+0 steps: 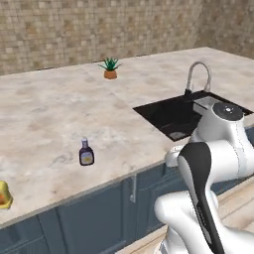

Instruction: Place the condiment bottle and mustard from the counter to the top shelf of the fridge. If the existing items in the fridge are on the top shelf, move them to other shelves.

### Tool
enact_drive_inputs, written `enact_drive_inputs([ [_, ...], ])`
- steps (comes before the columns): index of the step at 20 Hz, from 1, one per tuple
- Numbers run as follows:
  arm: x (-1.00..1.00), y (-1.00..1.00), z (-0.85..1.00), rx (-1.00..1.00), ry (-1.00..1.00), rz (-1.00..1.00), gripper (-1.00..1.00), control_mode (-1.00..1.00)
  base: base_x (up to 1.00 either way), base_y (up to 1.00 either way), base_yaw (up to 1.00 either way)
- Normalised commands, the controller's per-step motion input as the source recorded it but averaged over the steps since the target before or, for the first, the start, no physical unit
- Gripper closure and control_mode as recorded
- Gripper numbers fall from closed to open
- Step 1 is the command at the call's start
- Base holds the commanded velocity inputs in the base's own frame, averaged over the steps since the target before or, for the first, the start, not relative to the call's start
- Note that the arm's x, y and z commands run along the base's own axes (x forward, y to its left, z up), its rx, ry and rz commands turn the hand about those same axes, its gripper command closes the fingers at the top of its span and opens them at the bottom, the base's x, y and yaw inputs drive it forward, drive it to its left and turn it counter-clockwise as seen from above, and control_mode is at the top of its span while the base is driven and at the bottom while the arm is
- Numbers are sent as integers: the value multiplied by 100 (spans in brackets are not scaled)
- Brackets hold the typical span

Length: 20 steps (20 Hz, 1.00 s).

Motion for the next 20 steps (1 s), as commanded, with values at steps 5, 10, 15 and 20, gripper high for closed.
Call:
enact_drive_inputs([
  [5, 0, 0, 0, 0, 0, 0, -100, 100, 51, -10, 76],
  [10, 0, 0, 0, 0, 0, 0, -100, 100, 47, 0, 64],
  [15, 0, 0, 0, 0, 0, 0, -100, 100, 14, 0, 7],
  [20, 0, 0, 0, 0, 0, 0, -100, 100, 16, 0, 0],
])
